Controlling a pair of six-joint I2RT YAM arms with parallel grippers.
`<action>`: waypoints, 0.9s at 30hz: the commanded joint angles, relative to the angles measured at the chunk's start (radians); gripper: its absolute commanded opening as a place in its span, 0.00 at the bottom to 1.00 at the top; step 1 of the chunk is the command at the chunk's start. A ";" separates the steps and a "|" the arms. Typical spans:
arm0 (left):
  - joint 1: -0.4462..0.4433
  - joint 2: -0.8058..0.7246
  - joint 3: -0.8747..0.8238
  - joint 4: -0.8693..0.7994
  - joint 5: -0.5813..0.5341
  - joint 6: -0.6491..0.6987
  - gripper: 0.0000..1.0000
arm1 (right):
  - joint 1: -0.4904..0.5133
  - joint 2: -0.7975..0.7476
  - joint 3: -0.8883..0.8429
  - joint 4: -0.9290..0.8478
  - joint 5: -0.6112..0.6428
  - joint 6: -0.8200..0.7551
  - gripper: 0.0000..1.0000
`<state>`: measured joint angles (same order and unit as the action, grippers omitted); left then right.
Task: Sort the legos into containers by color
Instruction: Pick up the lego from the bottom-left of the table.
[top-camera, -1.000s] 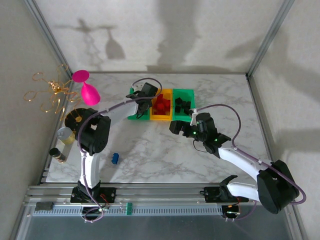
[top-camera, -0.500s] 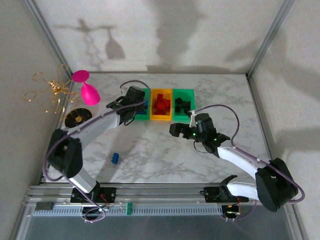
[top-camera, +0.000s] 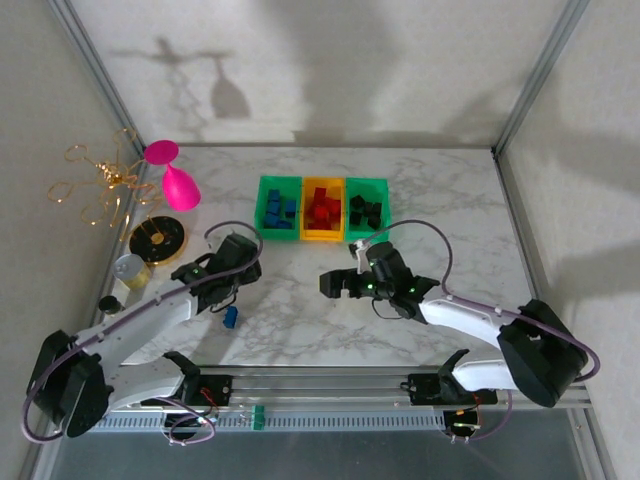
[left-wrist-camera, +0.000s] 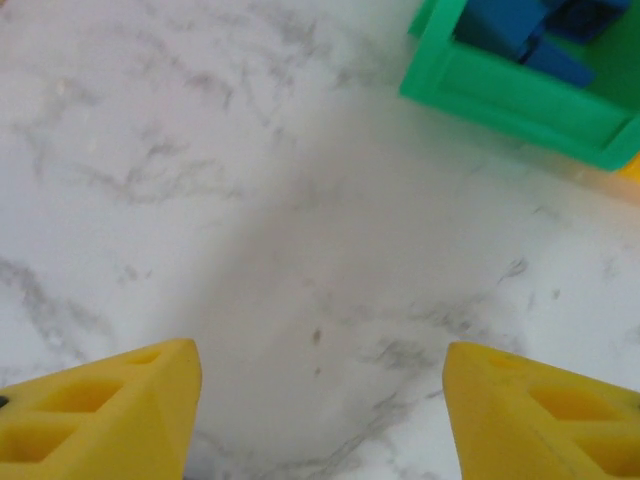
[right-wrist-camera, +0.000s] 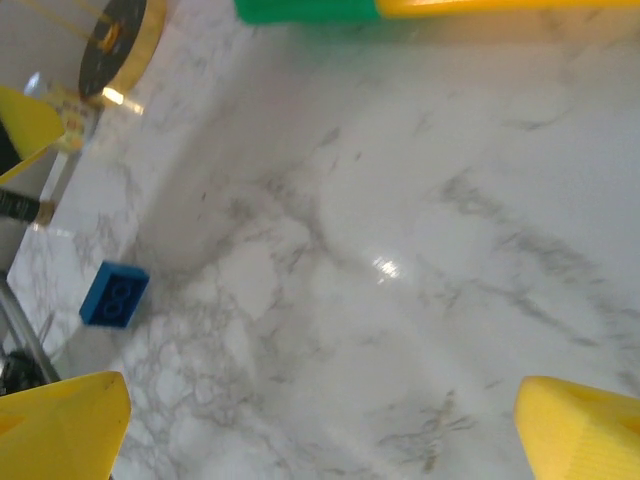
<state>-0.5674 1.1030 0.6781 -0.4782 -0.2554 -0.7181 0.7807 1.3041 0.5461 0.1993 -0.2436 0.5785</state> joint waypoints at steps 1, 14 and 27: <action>-0.011 -0.051 -0.085 -0.058 0.045 -0.081 0.67 | 0.056 0.037 -0.032 0.058 0.044 0.021 0.99; -0.106 -0.019 -0.206 -0.088 0.007 -0.272 0.70 | 0.092 0.072 -0.065 0.137 0.041 0.105 0.99; -0.181 0.007 -0.217 -0.084 0.001 -0.307 0.57 | 0.094 0.098 -0.037 0.120 0.049 0.088 0.99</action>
<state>-0.7300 1.0889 0.4522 -0.5510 -0.2424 -0.9947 0.8631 1.3838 0.4808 0.3107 -0.2050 0.6697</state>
